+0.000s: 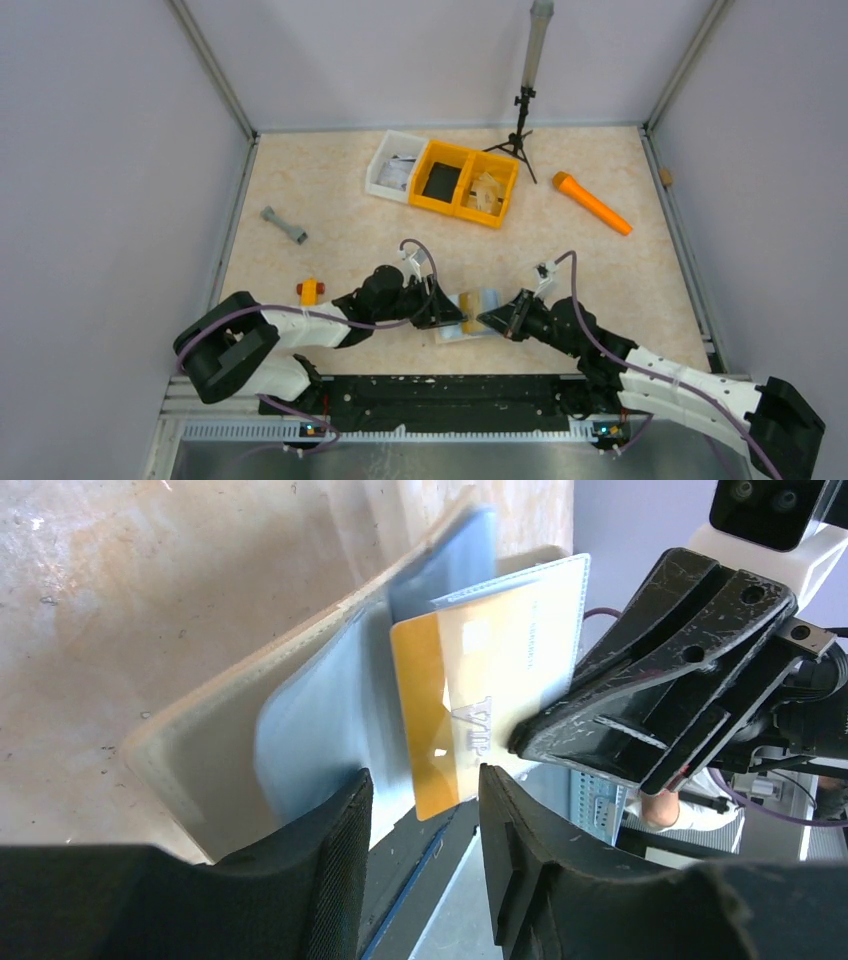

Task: Take the credit cards out of the card holder
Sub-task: Remove the credit card from the card holder.

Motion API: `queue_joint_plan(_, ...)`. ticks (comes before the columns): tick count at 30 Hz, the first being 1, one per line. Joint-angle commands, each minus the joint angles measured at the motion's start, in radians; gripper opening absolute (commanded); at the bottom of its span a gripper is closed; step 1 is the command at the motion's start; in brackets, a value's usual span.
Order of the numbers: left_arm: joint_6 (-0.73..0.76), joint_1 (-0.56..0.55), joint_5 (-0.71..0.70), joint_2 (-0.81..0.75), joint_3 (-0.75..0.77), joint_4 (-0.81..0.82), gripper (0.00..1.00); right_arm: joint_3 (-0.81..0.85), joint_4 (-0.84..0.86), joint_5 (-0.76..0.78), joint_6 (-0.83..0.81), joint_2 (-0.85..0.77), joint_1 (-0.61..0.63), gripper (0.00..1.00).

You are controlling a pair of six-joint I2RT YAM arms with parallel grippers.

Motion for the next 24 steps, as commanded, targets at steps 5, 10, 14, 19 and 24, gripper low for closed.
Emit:
queue_joint_plan(5,-0.029,0.014,0.008,-0.031,-0.053,0.154,0.48,-0.020,0.163,-0.014,0.070,-0.034,-0.008,0.00)
queue_joint_plan(10,-0.102,0.026,0.070,0.006,-0.093,0.356,0.47,-0.020,0.173,-0.015,0.079,-0.034,-0.010,0.00)
queue_joint_plan(14,-0.165,0.028,0.118,0.077,-0.105,0.539,0.40,-0.023,0.188,-0.015,0.086,-0.024,-0.011,0.00)
queue_joint_plan(19,-0.230,0.028,0.173,0.170,-0.096,0.697,0.31,-0.028,0.207,-0.043,0.092,-0.006,-0.009,0.00)
queue_joint_plan(24,-0.270,0.043,0.177,0.223,-0.124,0.817,0.08,-0.025,0.180,-0.032,0.083,-0.017,-0.011,0.00)
